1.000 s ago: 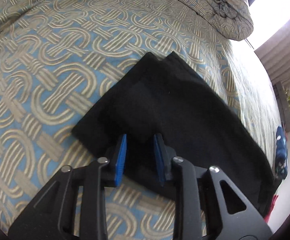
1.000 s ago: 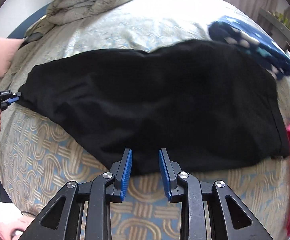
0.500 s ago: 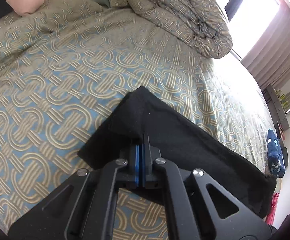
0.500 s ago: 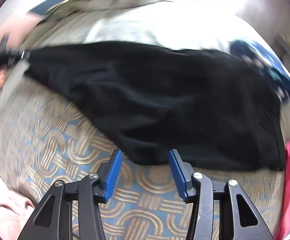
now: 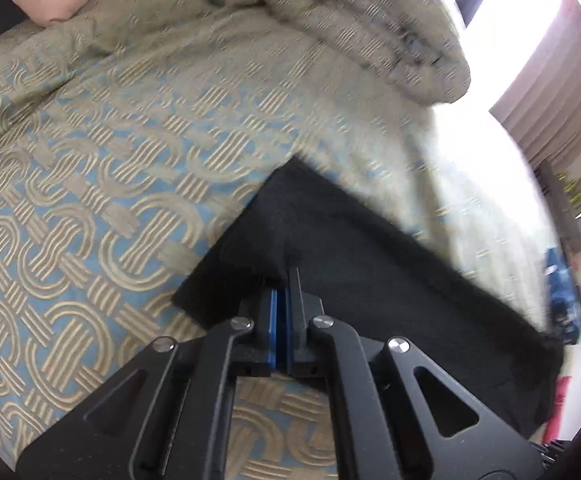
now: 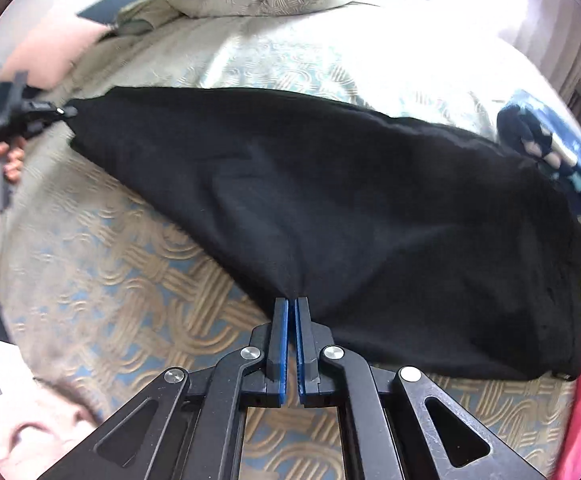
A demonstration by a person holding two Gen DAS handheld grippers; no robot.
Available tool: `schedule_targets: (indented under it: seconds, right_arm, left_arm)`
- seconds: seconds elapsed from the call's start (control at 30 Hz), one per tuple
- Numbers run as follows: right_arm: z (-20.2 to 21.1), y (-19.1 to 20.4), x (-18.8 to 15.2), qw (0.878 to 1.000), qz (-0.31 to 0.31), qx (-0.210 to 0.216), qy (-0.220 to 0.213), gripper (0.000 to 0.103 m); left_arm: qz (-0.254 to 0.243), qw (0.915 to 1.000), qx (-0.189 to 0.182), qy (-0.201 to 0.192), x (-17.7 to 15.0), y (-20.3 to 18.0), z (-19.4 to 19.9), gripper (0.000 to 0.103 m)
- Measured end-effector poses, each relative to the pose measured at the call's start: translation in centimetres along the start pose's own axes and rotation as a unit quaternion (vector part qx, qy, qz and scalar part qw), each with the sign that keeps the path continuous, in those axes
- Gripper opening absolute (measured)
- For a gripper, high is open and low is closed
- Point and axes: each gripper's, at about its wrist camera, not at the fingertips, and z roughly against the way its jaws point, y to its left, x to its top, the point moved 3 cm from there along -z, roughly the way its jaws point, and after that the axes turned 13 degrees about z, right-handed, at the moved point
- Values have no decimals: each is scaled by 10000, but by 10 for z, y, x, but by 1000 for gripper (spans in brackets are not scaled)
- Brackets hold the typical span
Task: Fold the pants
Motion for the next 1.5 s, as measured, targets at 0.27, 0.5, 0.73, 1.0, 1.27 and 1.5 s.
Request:
schedule_targets:
  seconds: [0.27,0.5,0.73,1.0,1.27,1.5]
  right_arm:
    - [-7,-21,-5,9992,-332,-179,93,15]
    - [-8,-99,54,9931,-1035,-432,-342,18]
    - [-95,-190,106,9727,-1655,-1625,118,14]
    - [-56,-175,107,9759,-1798,-1175,-387,18]
    - [-53,-82,95,9975,-583,-311,-255,25]
    - [-100,-47,149,9997,-230,66,4,25]
  left_arm:
    - [437,9988,132,202,-15,39,-14,5]
    - [95,9988,481,81,-18,29,-15,5]
    - [222,9987,460,78,-11,32,-20,9]
    - [205,9943,736,-740,8,32,25,35]
    - [-1063,9942,-6,-159,1,-46,-2,35]
    - [-1557,9850,629,403,16,-96,-93,36]
